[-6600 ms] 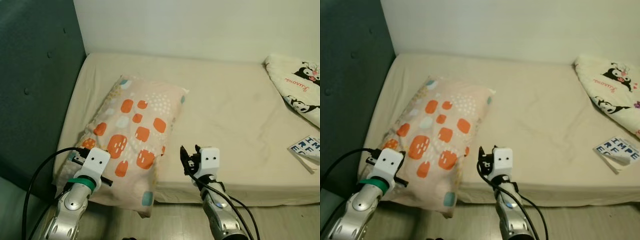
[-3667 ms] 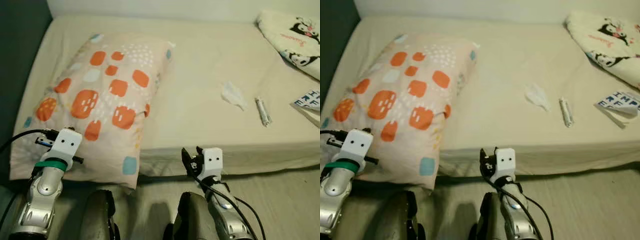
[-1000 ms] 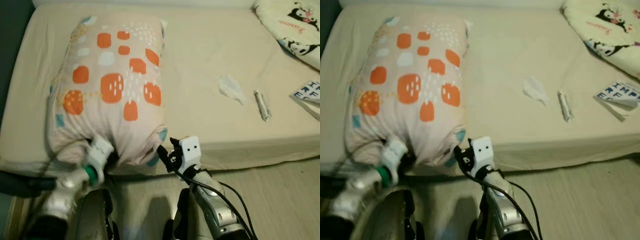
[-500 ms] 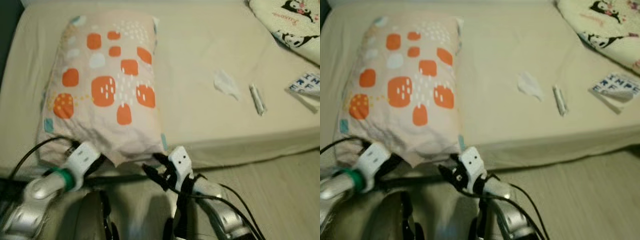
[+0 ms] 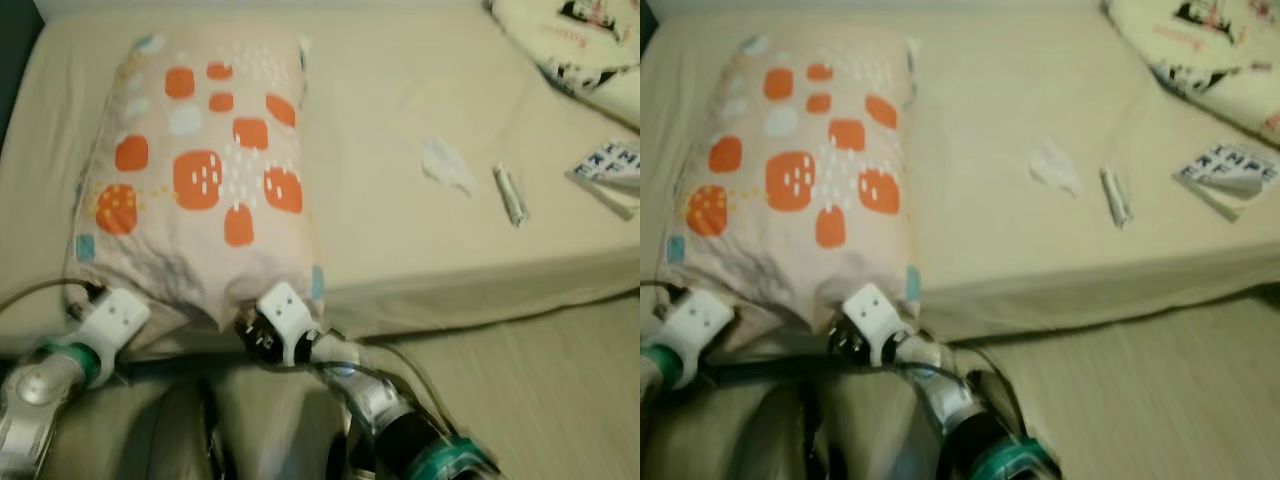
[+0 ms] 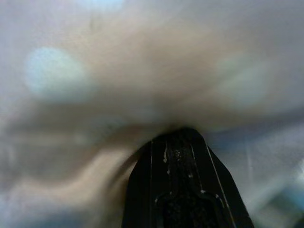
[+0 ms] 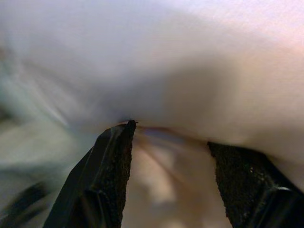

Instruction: Clean up the room

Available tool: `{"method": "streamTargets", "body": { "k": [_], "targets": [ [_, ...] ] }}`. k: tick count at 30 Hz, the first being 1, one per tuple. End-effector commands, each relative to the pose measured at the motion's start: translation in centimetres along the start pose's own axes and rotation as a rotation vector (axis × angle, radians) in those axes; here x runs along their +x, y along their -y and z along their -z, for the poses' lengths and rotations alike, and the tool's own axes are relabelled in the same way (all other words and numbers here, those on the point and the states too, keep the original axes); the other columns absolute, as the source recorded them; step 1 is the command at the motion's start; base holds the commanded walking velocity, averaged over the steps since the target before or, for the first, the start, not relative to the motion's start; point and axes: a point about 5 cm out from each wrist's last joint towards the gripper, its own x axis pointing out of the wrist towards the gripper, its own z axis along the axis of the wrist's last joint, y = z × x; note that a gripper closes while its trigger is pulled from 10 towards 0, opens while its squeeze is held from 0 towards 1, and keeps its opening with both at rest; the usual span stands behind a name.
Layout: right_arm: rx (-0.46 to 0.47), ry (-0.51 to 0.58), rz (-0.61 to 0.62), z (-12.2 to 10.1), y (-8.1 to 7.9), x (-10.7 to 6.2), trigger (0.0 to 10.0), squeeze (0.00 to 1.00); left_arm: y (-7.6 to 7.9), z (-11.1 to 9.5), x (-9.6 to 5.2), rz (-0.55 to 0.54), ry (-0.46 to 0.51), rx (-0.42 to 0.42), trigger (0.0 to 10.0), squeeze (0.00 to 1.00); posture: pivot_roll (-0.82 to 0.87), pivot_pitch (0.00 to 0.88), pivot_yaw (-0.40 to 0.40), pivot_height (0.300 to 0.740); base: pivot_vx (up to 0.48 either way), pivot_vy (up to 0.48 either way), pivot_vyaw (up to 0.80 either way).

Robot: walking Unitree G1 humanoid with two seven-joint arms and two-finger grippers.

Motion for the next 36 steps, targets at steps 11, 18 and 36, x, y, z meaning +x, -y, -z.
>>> {"method": "streamTargets", "body": {
  "k": [11,18,36],
  "targets": [
    [-0.149,0.294,0.628,-6.7,9.8,-1.1,10.0,0.0,-2.5,-8.4,4.1,-0.053,0.304,-0.1,10.0,0.0,0.09,0.242,-0.058,0.571,0.0,0.0,0.0],
    [-0.099,0.265,0.439,-4.8,7.8,-0.9,10.0,0.0,1.1,-9.2,3.1,0.173,0.346,-0.061,10.0,0.0,0.08,0.239,-0.042,0.571,0.0,0.0,0.0],
    [0.053,0.014,0.151,7.3,3.5,-8.3,10.0,0.0,1.4,4.7,-1.7,-0.179,-0.129,-0.001,10.0,0.0,0.1,0.225,-0.078,0.571,0.0,0.0,0.0]
  ]
}}
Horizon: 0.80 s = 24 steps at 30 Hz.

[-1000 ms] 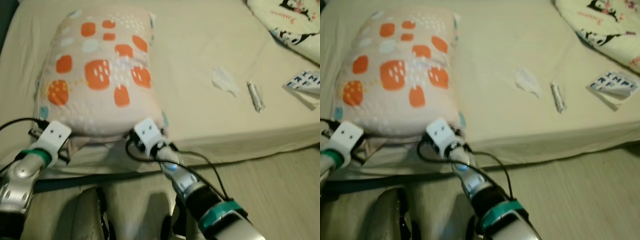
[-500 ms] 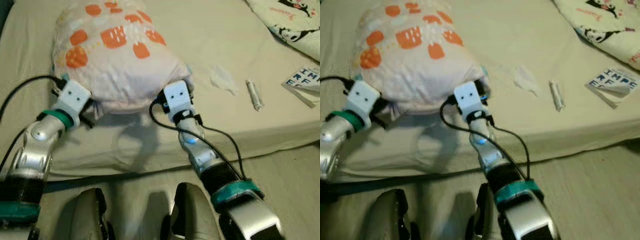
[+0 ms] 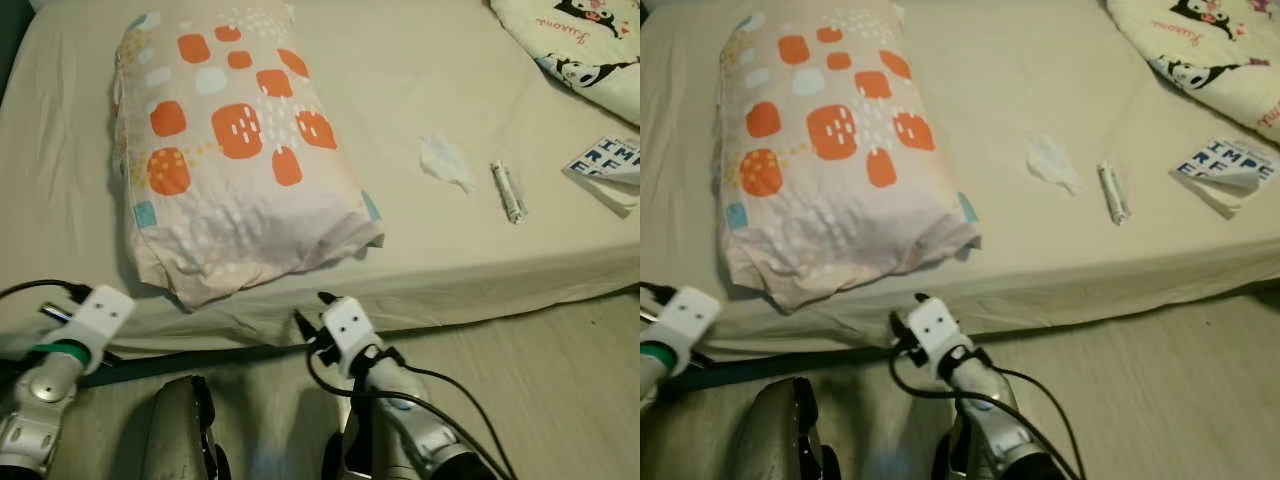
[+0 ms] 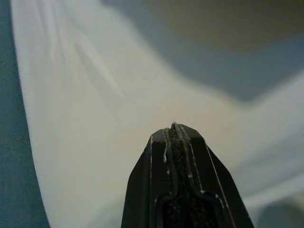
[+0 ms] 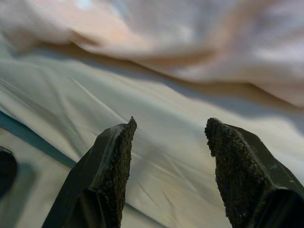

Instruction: Clean up the room

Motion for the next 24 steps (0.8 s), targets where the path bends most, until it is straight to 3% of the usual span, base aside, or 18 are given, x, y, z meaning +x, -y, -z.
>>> {"method": "streamTargets", "body": {
  "k": [1,2,3,4,5,6,7,8,11,13,16,18,19,21,22,24],
  "targets": [
    [0.035,-0.026,0.041,0.9,1.0,-0.8,10.0,0.0,2.1,-0.8,-0.8,0.162,0.072,-0.068,10.0,0.0,0.1,0.223,-0.08,0.571,0.0,0.0,0.0],
    [0.039,-0.013,0.075,0.6,1.9,-0.7,10.0,0.0,3.2,-2.4,-1.2,0.299,0.147,-0.156,10.0,0.0,0.09,0.224,-0.077,0.571,0.0,0.0,0.0],
    [0.039,-0.013,0.075,0.6,1.9,-0.7,10.0,0.0,3.2,-2.4,-1.2,0.299,0.147,-0.156,10.0,0.0,0.09,0.224,-0.077,0.571,0.0,0.0,0.0],
    [0.046,-0.002,0.093,0.3,2.4,-0.7,10.0,0.0,3.9,-3.5,-1.6,0.389,0.197,-0.211,10.0,0.0,0.09,0.224,-0.077,0.571,0.0,0.0,0.0],
    [0.068,0.055,0.178,-1.0,3.8,-0.3,10.0,0.0,4.3,-6.6,-1.8,0.546,0.288,-0.321,10.0,0.0,0.09,0.225,-0.075,0.571,0.0,0.0,0.0],
    [0.068,0.055,0.178,-1.0,3.8,-0.3,10.0,0.0,4.3,-6.6,-1.8,0.546,0.288,-0.321,10.0,0.0,0.09,0.225,-0.075,0.571,0.0,0.0,0.0],
    [0.106,0.088,0.25,-1.9,4.9,0.0,10.0,0.0,4.1,-8.8,-1.8,0.662,0.331,-0.378,10.0,0.0,0.08,0.23,-0.065,0.571,0.0,0.0,0.0],
    [0.114,0.094,0.267,-2.1,5.2,0.0,10.0,0.0,4.1,-9.4,-1.9,0.707,0.35,-0.395,10.0,0.0,0.08,0.23,-0.065,0.571,0.0,0.0,0.0],
    [0.122,0.102,0.303,-2.5,5.8,-0.2,10.0,0.0,4.0,-11.3,-1.7,0.784,0.41,-0.382,10.0,0.0,0.07,0.234,-0.06,0.571,0.0,0.0,0.0],
    [0.129,0.105,0.317,-2.6,6.2,-0.4,10.0,0.0,3.6,-12.3,-0.8,0.748,0.442,-0.378,10.0,0.0,0.06,0.24,-0.055,0.571,0.0,0.0,0.0],
    [0.138,0.103,0.323,-2.5,6.4,-0.6,10.0,0.0,2.4,-12.3,3.7,0.481,0.342,-0.45,10.0,0.0,0.05,0.249,-0.057,0.571,0.0,0.0,0.0],
    [0.138,0.104,0.323,-2.5,6.4,-0.6,10.0,0.0,2.2,-12.2,4.5,0.442,0.315,-0.473,10.0,0.0,0.05,0.249,-0.057,0.571,0.0,0.0,0.0],
    [0.141,0.109,0.324,-2.7,6.4,-0.6,10.0,0.0,2.4,-11.0,5.6,0.431,0.209,-0.581,10.0,0.0,0.04,0.252,-0.062,0.571,0.0,0.0,0.0],
    [0.144,0.116,0.325,-3.1,6.5,-0.6,10.0,0.0,3.0,-9.3,6.3,0.462,0.066,-0.743,10.0,0.0,0.02,0.258,-0.065,0.571,0.0,0.0,0.0],
    [0.144,0.122,0.326,-3.3,6.5,-0.5,10.0,0.0,3.1,-7.9,6.6,0.412,-0.029,-0.76,10.0,0.0,0.01,0.258,-0.064,0.571,0.0,0.0,0.0],
    [0.144,0.122,0.326,-3.3,6.5,-0.5,10.0,0.0,3.1,-7.9,6.6,0.412,-0.029,-0.76,10.0,0.0,0.01,0.258,-0.064,0.571,0.0,0.0,0.0]
  ]
}}
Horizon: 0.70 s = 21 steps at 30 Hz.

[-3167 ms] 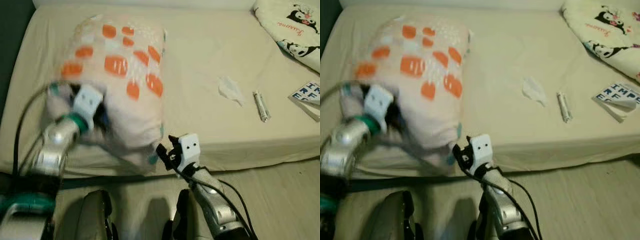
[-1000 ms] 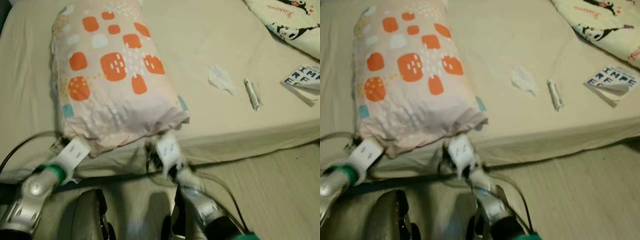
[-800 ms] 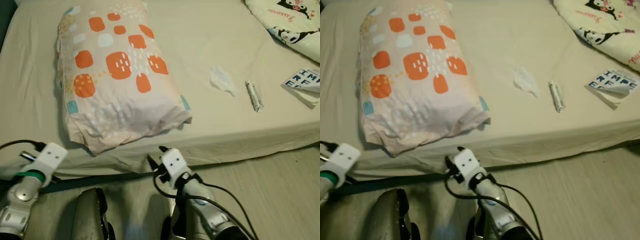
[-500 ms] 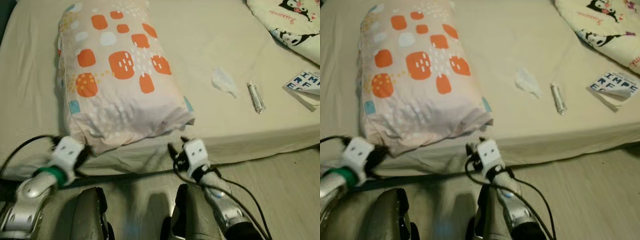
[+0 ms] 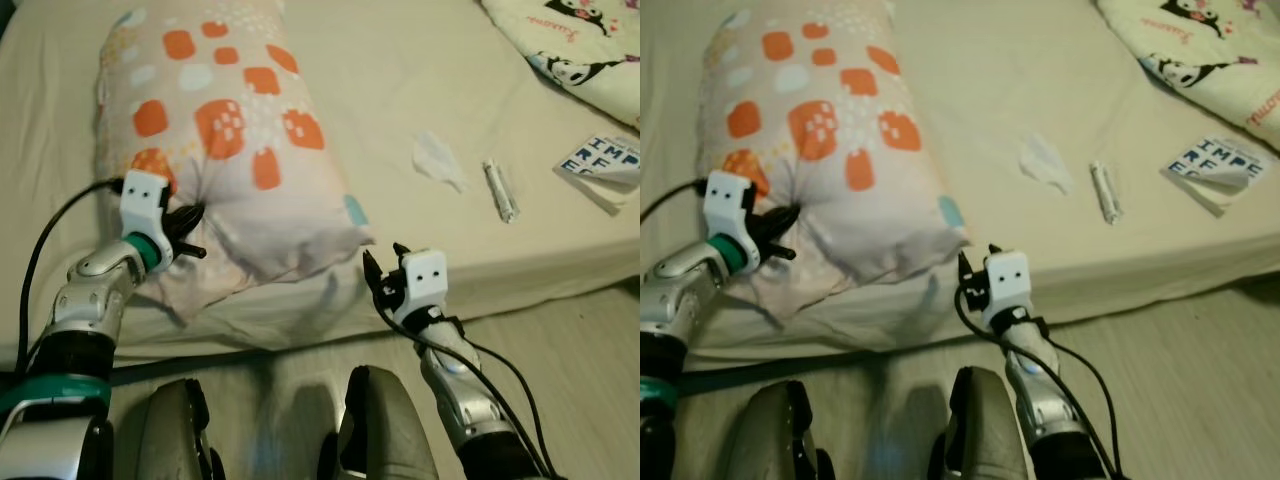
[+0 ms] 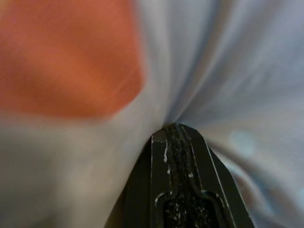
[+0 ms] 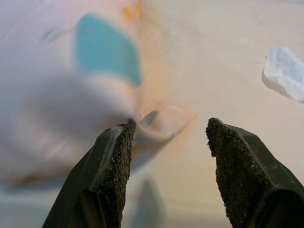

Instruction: Clean up the room

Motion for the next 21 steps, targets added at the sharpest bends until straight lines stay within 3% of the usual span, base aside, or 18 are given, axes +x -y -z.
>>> {"method": "streamTargets", "body": {
  "k": [1,2,5,6,7,8,9,11,12,14,19,21],
  "targets": [
    [0.006,-0.024,0.01,0.4,0.2,-0.4,10.0,0.0,-2.2,2.6,-0.9,-0.138,-0.11,-0.07,10.0,0.0,0.01,0.258,-0.064,0.571,0.0,0.0,0.0],
    [0.006,-0.019,0.015,0.1,0.3,-0.3,10.0,0.0,-3.7,2.6,-1.5,-0.266,-0.111,-0.028,10.0,0.0,0.0,0.259,-0.059,0.571,0.0,0.0,0.0],
    [0.007,-0.016,0.019,0.0,0.4,-0.2,10.0,0.0,-4.7,2.4,-2.0,-0.351,-0.106,0.004,10.0,0.0,0.0,0.259,-0.059,0.571,0.0,0.0,0.0],
    [0.008,-0.016,0.024,-0.1,0.6,-0.2,10.0,0.0,-5.7,1.8,-2.6,-0.448,-0.099,0.138,10.0,0.0,0.0,0.259,-0.057,0.571,0.0,0.0,0.0],
    [0.008,-0.016,0.024,-0.1,0.6,-0.2,10.0,0.0,-5.7,1.8,-2.6,-0.448,-0.099,0.138,10.0,0.0,0.0,0.259,-0.057,0.571,0.0,0.0,0.0],
    [0.012,-0.02,0.027,0.1,0.5,-0.3,10.0,0.0,-6.6,0.1,-3.5,-0.577,-0.054,0.514,10.0,0.0,0.02,0.258,-0.058,0.571,0.0,0.0,0.0],
    [0.012,-0.02,0.027,0.1,0.5,-0.3,10.0,0.0,-6.6,0.1,-3.5,-0.577,-0.054,0.514,10.0,0.0,0.02,0.258,-0.058,0.571,0.0,0.0,0.0],
    [0.017,-0.023,0.024,0.2,0.4,-0.3,10.0,0.0,-6.8,-1.2,-3.9,-0.631,0.018,0.708,10.0,0.0,0.02,0.258,-0.058,0.571,0.0,0.0,0.0],
    [0.017,-0.023,0.024,0.2,0.4,-0.3,10.0,0.0,-6.8,-1.2,-3.9,-0.631,0.018,0.708,10.0,0.0,0.02,0.258,-0.058,0.571,0.0,0.0,0.0],
    [0.024,-0.022,0.012,0.1,0.0,-0.2,10.0,0.0,-7.5,-2.9,-4.5,-0.689,0.083,0.814,10.0,0.0,0.02,0.258,-0.058,0.571,0.0,0.0,0.0],
    [0.035,-0.025,-0.007,0.0,-0.7,0.1,10.0,0.0,-8.3,-4.7,-5.1,-0.664,0.126,0.845,10.0,0.0,0.06,0.258,-0.065,0.571,0.0,0.0,0.0],
    [0.033,-0.029,-0.01,0.1,-0.7,0.0,10.0,0.0,-7.2,-3.6,-4.3,-0.493,0.101,0.758,10.0,0.0,0.06,0.258,-0.065,0.571,0.0,0.0,0.0]
  ]
}}
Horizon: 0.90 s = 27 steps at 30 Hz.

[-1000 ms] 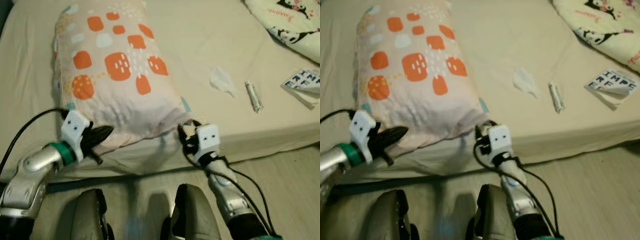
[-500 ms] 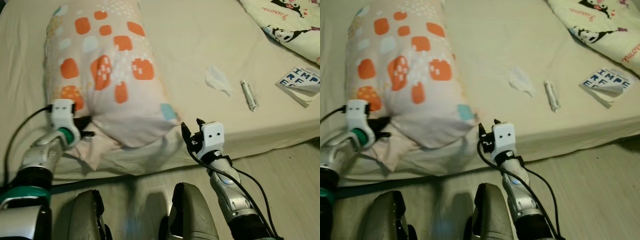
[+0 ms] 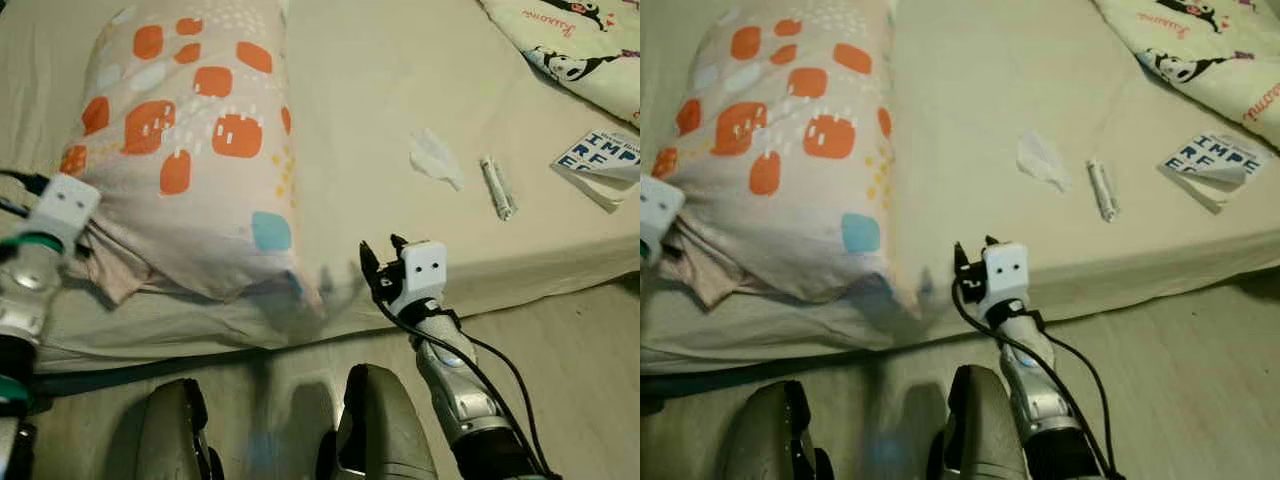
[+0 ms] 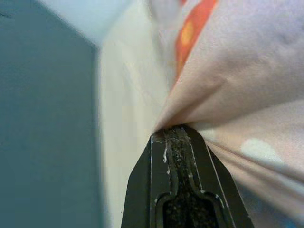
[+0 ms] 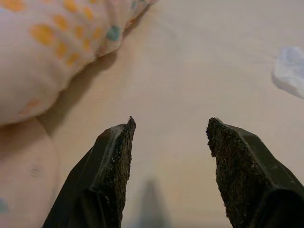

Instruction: Clean up the room

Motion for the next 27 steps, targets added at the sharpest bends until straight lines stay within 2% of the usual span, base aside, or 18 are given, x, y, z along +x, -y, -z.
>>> {"method": "streamTargets", "body": {
  "k": [1,2,4,5,7,8,9,10,13,15,16,18,21,22,23,25,26,27],
  "targets": [
    [-0.001,-0.036,-0.003,0.7,0.0,-0.4,10.0,0.0,3.4,1.1,-1.0,0.234,-0.021,-0.141,10.0,0.0,0.07,0.254,-0.065,0.571,0.0,0.0,0.0],
    [-0.001,-0.036,-0.003,0.7,0.0,-0.4,10.0,0.0,3.4,1.1,-1.0,0.234,-0.021,-0.141,10.0,0.0,0.07,0.254,-0.065,0.571,0.0,0.0,0.0],
    [0.0,-0.036,-0.005,0.8,-0.1,-0.5,10.0,0.0,7.2,0.7,-3.0,0.508,0.019,-0.299,10.0,0.0,0.07,0.254,-0.065,0.571,0.0,0.0,0.0],
    [0.0,-0.036,-0.005,0.8,-0.1,-0.5,10.0,0.0,7.2,0.7,-3.0,0.508,0.019,-0.299,10.0,0.0,0.07,0.254,-0.065,0.571,0.0,0.0,0.0],
    [0.003,-0.031,-0.011,0.6,-0.4,-0.5,10.0,0.0,10.2,-0.1,-5.4,0.706,0.042,-0.451,10.0,0.0,0.07,0.254,-0.065,0.571,0.0,0.0,0.0],
    [0.005,-0.029,-0.014,0.6,-0.5,-0.5,10.0,0.0,11.0,-0.4,-6.1,0.755,0.043,-0.498,10.0,0.0,0.07,0.254,-0.065,0.571,0.0,0.0,0.0],
    [0.005,-0.029,-0.014,0.6,-0.5,-0.5,10.0,0.0,11.0,-0.4,-6.1,0.755,0.043,-0.498,10.0,0.0,0.07,0.254,-0.065,0.571,0.0,0.0,0.0],
    [0.007,-0.024,-0.02,0.5,-0.8,-0.4,10.0,0.0,11.5,-0.8,-6.8,0.801,0.057,-0.534,10.0,0.0,0.07,0.247,-0.062,0.571,0.0,0.0,0.0],
    [0.009,-0.015,-0.028,0.3,-1.1,-0.4,10.0,0.0,11.5,-1.1,-7.0,0.777,0.09,-0.518,10.0,0.0,0.06,0.242,-0.061,0.571,0.0,0.0,0.0],
    [0.022,0.026,-0.026,-0.6,-1.2,-0.6,10.0,0.0,10.0,-2.7,-7.4,0.585,0.261,-0.259,10.0,0.0,0.07,0.232,-0.054,0.571,0.0,0.0,0.0],
    [0.035,0.048,-0.018,-1.2,-1.2,-0.7,10.0,0.0,9.4,-3.7,-8.0,0.538,0.343,-0.195,10.0,0.0,0.07,0.232,-0.054,0.571,0.0,0.0,0.0],
    [0.087,0.115,-0.008,-2.9,-1.0,-1.2,10.0,0.0,8.2,-6.3,-10.0,0.485,0.439,-0.251,10.0,0.0,0.08,0.215,-0.055,0.571,0.0,0.0,0.0],
    [0.103,0.136,-0.007,-3.4,-1.0,-1.4,10.0,0.0,7.8,-7.0,-10.6,0.473,0.452,-0.285,10.0,0.0,0.08,0.215,-0.055,0.571,0.0,0.0,0.0],
    [0.163,0.153,0.014,-4.0,-0.8,-1.9,10.0,0.0,7.7,-7.2,-11.6,0.408,0.384,-0.433,10.0,0.0,0.1,0.19,-0.061,0.571,0.0,0.0,0.0],
    [0.163,0.153,0.014,-4.0,-0.8,-1.9,10.0,0.0,7.7,-7.2,-11.6,0.408,0.384,-0.433,10.0,0.0,0.1,0.19,-0.061,0.571,0.0,0.0,0.0],
    [0.206,0.133,0.034,-3.4,-0.6,-2.5,10.0,0.0,8.1,-6.2,-12.1,0.343,0.258,-0.602,10.0,0.0,0.1,0.182,-0.063,0.571,0.0,0.0,0.0],
    [0.206,0.133,0.034,-3.4,-0.6,-2.5,10.0,0.0,8.1,-6.2,-12.1,0.343,0.258,-0.602,10.0,0.0,0.1,0.182,-0.063,0.571,0.0,0.0,0.0],
    [0.226,0.088,0.056,-2.4,-0.3,-2.9,10.0,0.0,8.6,-5.6,-12.2,0.324,0.213,-0.662,10.0,0.0,0.1,0.166,-0.07,0.571,0.0,0.0,0.0]
  ]
}}
